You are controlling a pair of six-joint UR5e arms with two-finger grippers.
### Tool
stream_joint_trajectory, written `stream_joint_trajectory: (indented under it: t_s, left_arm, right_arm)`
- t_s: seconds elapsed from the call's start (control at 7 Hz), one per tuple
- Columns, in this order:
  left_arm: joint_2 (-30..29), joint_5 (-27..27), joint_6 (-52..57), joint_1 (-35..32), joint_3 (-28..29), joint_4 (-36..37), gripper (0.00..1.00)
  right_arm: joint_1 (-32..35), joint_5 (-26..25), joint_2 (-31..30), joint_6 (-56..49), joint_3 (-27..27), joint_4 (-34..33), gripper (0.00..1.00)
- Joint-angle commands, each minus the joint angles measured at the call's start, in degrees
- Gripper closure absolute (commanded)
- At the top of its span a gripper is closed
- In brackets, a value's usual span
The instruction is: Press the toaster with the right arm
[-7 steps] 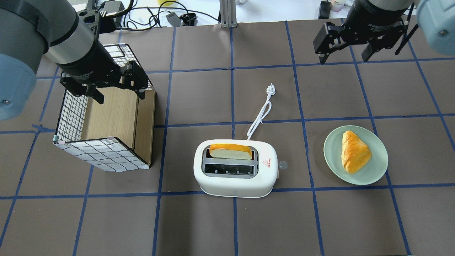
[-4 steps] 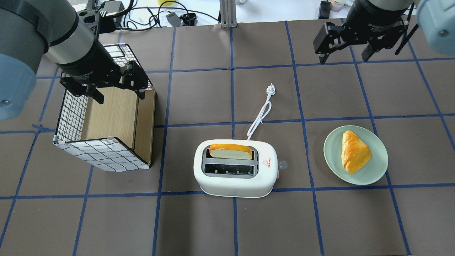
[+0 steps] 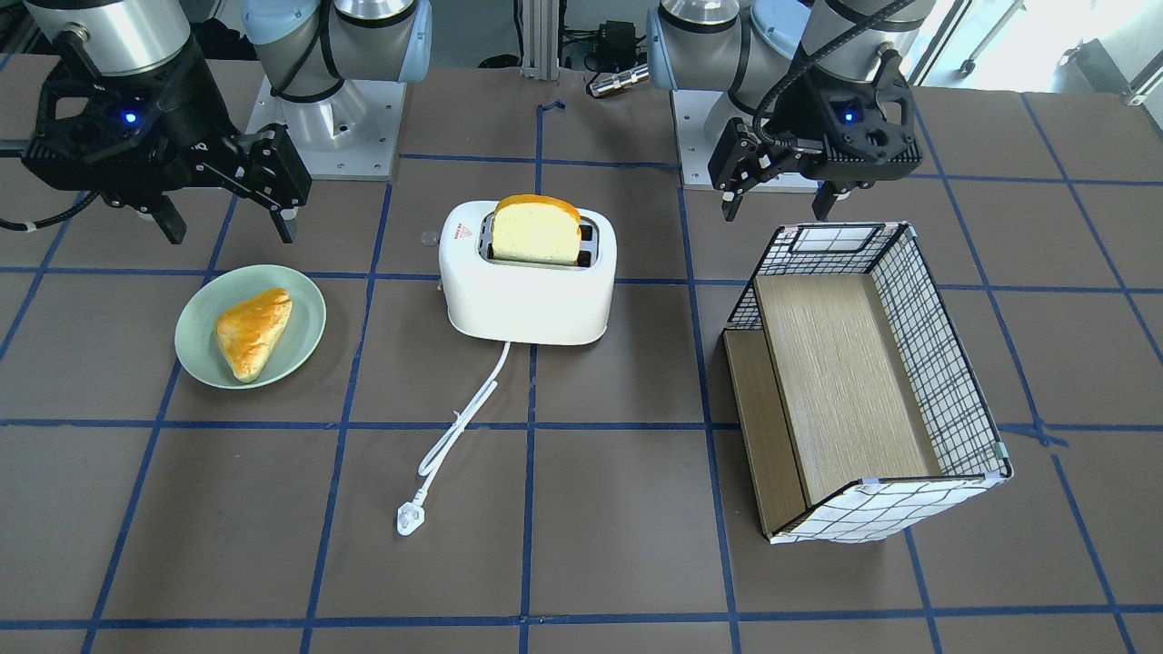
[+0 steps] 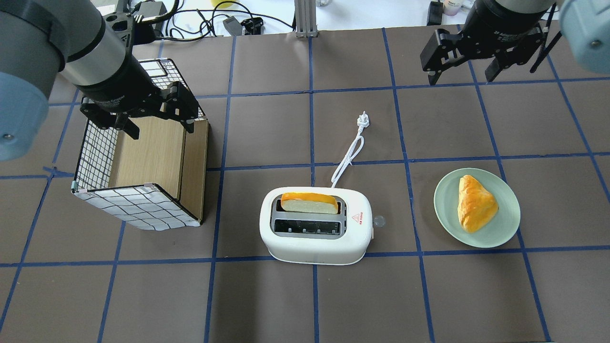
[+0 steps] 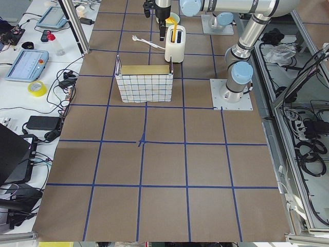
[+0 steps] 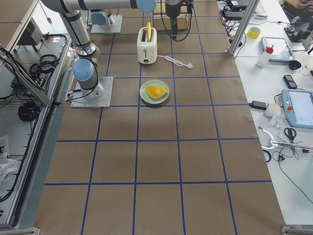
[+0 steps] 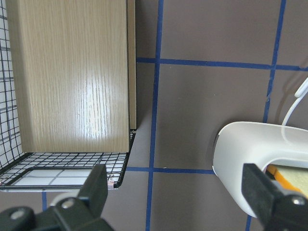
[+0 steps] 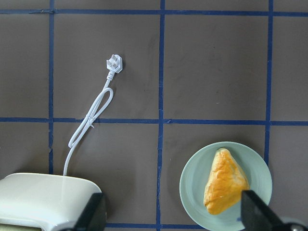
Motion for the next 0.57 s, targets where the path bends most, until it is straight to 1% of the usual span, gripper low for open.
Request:
stream_joint_trajectory:
  t_s: [0.0, 0.29, 0.43]
  left_arm:
    - [0.0, 0.0, 0.0, 0.0, 0.0, -0.1, 0.00]
    - [0.0, 0.0, 0.0, 0.0, 0.0, 0.0, 0.00]
    - [0.0, -0.1, 0.0, 0.0, 0.0, 0.0, 0.00]
  right_arm:
    - [0.0, 0.0, 0.0, 0.0, 0.1, 0.1, 0.00]
    - [0.0, -0.1, -0.1, 0.0, 0.1, -0.2, 0.02]
    - [-0.2, -0.3, -0.6, 0.0, 0.5, 0.5, 0.25]
